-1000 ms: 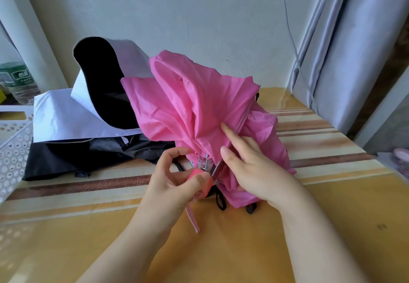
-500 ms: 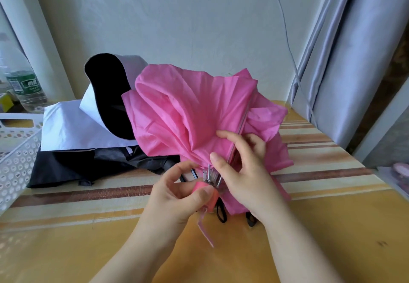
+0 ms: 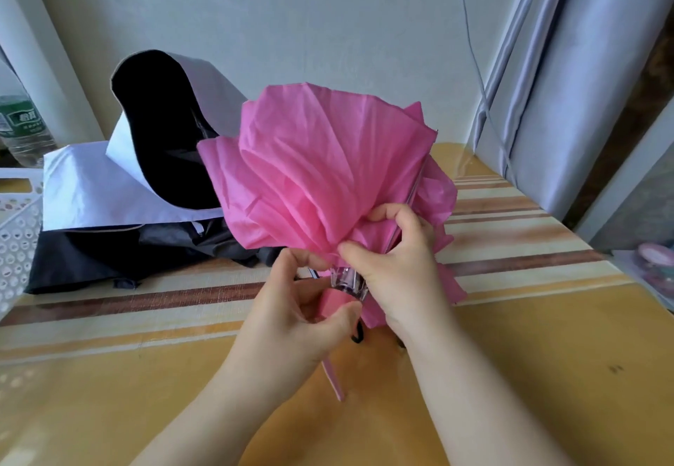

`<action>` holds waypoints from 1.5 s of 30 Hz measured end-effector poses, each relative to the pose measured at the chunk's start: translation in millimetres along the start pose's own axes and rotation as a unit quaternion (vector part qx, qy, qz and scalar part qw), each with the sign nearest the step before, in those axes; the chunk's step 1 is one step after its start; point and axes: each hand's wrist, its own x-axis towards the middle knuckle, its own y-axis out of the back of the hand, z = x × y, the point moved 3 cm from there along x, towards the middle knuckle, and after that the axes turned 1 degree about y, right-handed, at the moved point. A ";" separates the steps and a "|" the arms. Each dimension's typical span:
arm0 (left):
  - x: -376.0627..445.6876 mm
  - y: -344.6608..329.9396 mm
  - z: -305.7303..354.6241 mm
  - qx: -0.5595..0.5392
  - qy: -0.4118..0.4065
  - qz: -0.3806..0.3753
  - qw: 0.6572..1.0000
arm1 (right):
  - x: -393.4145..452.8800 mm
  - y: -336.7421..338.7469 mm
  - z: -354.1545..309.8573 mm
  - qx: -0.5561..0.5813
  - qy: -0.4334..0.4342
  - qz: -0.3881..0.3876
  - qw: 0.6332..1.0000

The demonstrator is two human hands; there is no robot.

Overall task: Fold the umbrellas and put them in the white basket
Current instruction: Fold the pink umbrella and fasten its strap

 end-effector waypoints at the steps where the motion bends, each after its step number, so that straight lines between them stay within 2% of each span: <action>1: -1.3 -0.6 0.6 0.012 0.003 0.031 0.999 | 1.2 1.8 0.7 0.010 -0.003 0.005 1.000; 3: -4.2 -2.1 3.0 0.039 0.010 0.067 0.997 | 2.8 4.8 1.4 0.020 -0.009 0.013 1.000; 7: -4.6 -4.8 4.4 0.030 0.025 0.034 0.999 | 4.6 6.1 1.2 0.025 -0.015 0.020 0.999; 14: -1.5 -0.7 -2.7 0.025 0.024 0.038 0.999 | -0.7 2.4 1.0 -0.005 0.002 0.006 1.000; 19: -2.4 -0.1 -4.2 0.072 -0.001 0.037 0.997 | -1.7 0.9 0.7 0.001 0.012 0.024 1.000; 29: -5.3 0.9 -6.9 0.198 -0.061 0.098 0.973 | -6.8 -6.7 -0.2 -0.011 0.048 0.049 0.998; 36: 0.3 3.9 -13.5 0.119 -0.003 0.071 0.990 | -8.3 -7.0 -4.6 -0.020 0.071 0.048 0.996; 39: 5.1 9.4 -12.9 0.031 0.013 0.060 0.998 | -5.2 -2.4 -9.8 -0.025 0.083 -0.005 0.996; 42: 6.4 10.2 -9.9 -0.063 0.029 0.035 0.997 | 0.6 4.0 -16.2 -0.037 0.132 -0.067 0.988; 45: 6.6 9.6 -10.1 -0.145 0.040 0.040 0.988 | 1.0 9.9 -19.5 -0.156 0.191 -0.135 0.960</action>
